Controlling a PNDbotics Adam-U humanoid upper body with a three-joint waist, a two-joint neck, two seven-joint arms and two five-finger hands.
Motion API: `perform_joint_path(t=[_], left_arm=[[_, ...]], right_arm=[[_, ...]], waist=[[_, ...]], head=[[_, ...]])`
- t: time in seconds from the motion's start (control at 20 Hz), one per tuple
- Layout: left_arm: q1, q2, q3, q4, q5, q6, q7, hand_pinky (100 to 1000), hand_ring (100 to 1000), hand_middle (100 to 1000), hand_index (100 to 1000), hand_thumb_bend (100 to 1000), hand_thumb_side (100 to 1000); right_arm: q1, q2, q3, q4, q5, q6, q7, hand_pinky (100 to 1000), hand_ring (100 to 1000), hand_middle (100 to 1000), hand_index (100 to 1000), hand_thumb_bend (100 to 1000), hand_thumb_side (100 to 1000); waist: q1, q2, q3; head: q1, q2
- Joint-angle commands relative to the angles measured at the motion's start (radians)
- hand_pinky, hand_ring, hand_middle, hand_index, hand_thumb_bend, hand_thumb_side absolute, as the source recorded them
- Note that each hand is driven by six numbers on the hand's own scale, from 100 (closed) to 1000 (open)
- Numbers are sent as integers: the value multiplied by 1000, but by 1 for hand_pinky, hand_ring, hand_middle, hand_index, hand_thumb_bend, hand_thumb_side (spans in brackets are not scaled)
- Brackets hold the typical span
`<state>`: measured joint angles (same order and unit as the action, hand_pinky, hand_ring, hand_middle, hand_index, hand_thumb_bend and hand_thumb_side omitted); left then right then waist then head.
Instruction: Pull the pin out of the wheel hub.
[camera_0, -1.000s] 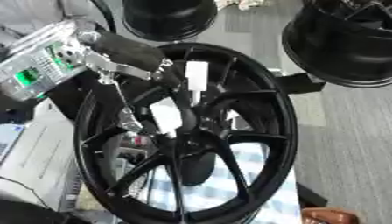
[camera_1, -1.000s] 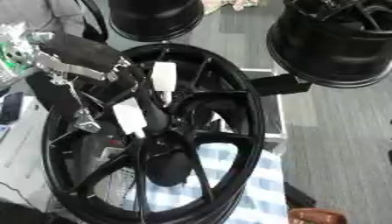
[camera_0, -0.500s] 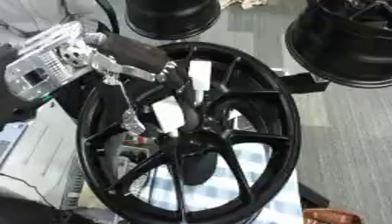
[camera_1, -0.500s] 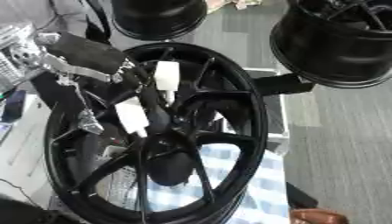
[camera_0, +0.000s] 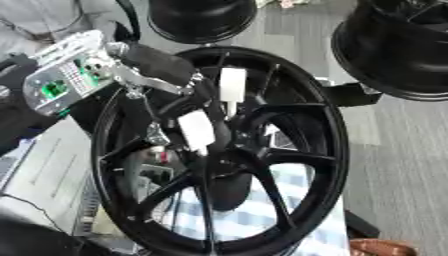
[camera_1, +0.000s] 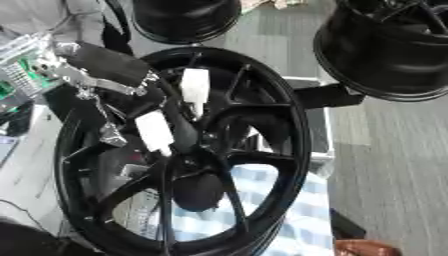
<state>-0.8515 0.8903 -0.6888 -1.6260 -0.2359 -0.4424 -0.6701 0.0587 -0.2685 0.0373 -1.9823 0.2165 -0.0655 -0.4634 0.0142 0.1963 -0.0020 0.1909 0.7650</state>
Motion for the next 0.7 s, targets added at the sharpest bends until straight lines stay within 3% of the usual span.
perform_joint_path(t=[0.05, 0.2, 0.5, 0.7], left_arm=[[-14, 9, 13, 13, -17, -253, -237, 790, 759, 703, 813, 320, 141], [-15, 3, 12, 25, -25, -259, -237, 785, 755, 699, 806, 304, 109], [-18, -6, 4, 37, -20, -259, -237, 760, 717, 641, 766, 242, 151], [-24, -6, -2, 29, -2, -252, -237, 770, 727, 657, 790, 281, 171]], right_arm=[[-8, -7, -4, -18, -6, 0, -1, 757, 607, 477, 645, 100, 661], [-8, -5, -4, -18, -8, -1, -1, 757, 607, 476, 645, 100, 661], [-8, -2, -3, -18, -12, -1, 0, 757, 607, 477, 645, 100, 663], [-8, -2, -3, -18, -14, 1, 0, 757, 606, 476, 645, 100, 663]], waist=[[-1, -11, 0], [-2, -10, -1], [-2, -9, -1], [-2, -10, -2]], head=[[6, 5], [9, 5], [12, 5], [13, 5]])
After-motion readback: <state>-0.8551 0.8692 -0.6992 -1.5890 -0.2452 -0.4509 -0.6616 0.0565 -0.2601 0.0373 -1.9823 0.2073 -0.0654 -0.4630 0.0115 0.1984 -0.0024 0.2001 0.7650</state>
